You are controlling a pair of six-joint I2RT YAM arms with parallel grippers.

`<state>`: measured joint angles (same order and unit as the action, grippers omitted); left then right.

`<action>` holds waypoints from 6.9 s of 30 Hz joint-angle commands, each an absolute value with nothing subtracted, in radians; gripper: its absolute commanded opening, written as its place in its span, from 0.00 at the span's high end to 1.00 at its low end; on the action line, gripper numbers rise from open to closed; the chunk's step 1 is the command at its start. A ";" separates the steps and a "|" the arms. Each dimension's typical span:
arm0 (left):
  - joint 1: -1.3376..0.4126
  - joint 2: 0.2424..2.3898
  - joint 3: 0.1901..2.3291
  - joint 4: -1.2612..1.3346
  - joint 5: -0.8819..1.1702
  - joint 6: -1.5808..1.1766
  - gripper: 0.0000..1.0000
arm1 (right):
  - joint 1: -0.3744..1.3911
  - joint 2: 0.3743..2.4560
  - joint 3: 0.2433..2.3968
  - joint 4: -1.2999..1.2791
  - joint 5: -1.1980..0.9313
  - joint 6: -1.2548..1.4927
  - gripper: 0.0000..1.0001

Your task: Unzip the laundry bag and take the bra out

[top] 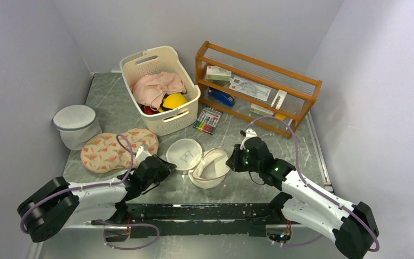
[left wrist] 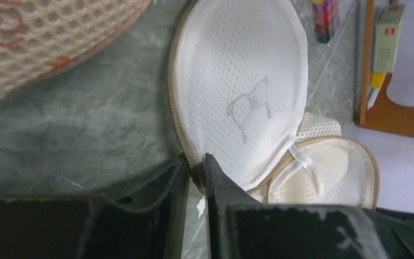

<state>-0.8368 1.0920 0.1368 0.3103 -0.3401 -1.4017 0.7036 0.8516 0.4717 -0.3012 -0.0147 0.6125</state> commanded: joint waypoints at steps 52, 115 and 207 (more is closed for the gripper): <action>-1.310 1.104 0.527 0.284 -0.409 0.587 0.88 | 0.701 0.651 0.720 -0.499 0.462 0.538 0.73; -1.065 1.561 0.659 0.266 0.108 -0.204 0.57 | 0.701 0.630 0.700 -0.527 0.426 0.580 0.71; -0.586 0.658 1.405 -0.193 -0.353 0.060 0.04 | 0.700 0.687 1.680 -0.617 0.463 -0.066 0.00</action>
<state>-0.5900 0.6609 1.3937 -0.1894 -0.3298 0.0528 0.7013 0.6914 1.6714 -0.6010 0.4461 -0.0444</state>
